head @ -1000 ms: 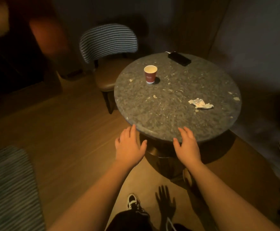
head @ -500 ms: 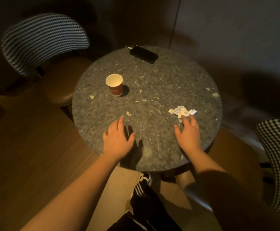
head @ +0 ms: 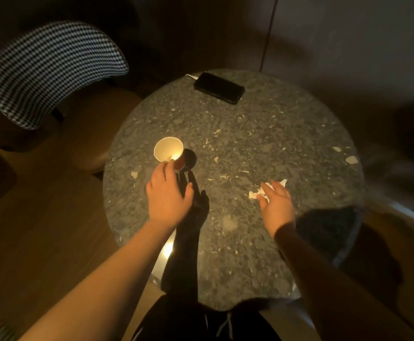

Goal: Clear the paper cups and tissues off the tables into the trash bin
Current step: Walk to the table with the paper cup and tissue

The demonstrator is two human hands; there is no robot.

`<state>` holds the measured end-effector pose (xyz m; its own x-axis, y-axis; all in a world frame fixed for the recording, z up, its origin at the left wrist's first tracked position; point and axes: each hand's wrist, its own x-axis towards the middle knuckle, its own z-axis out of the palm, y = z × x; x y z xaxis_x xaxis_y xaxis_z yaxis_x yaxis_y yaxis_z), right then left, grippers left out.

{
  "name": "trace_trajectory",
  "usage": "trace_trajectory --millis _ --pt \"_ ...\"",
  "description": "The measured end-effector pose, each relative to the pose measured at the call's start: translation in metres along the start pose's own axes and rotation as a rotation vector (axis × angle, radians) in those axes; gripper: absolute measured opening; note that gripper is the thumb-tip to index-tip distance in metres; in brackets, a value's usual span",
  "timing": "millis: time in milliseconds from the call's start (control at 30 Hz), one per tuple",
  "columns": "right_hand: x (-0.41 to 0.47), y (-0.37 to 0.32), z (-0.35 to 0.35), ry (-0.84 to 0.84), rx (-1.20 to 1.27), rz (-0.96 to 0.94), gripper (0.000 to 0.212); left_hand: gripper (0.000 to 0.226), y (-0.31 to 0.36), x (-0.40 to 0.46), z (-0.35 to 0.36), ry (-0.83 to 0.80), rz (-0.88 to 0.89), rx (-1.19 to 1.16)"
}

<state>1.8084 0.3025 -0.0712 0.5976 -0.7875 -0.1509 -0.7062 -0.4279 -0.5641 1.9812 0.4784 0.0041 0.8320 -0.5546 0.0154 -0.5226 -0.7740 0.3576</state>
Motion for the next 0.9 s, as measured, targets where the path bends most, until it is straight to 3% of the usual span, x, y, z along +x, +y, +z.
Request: trace_trajectory --millis 200,367,467,633,900 --pt "0.006 -0.025 0.019 0.032 -0.002 -0.064 0.029 0.081 -0.028 0.051 -0.006 0.021 0.018 0.014" --pt "-0.005 -0.044 0.022 0.177 -0.100 -0.154 0.022 0.095 -0.045 0.088 0.004 -0.084 0.098 -0.013" --pt "-0.021 -0.051 0.027 0.210 -0.053 0.038 0.022 0.091 -0.051 0.100 0.006 -0.123 0.182 -0.100" --pt "-0.047 -0.067 0.034 0.313 -0.053 0.184 0.020 0.085 -0.049 0.105 0.007 -0.194 0.370 -0.262" --pt "-0.136 -0.066 0.017 0.566 -0.040 0.448 0.019 0.085 0.015 0.050 0.020 -0.423 0.740 -0.359"
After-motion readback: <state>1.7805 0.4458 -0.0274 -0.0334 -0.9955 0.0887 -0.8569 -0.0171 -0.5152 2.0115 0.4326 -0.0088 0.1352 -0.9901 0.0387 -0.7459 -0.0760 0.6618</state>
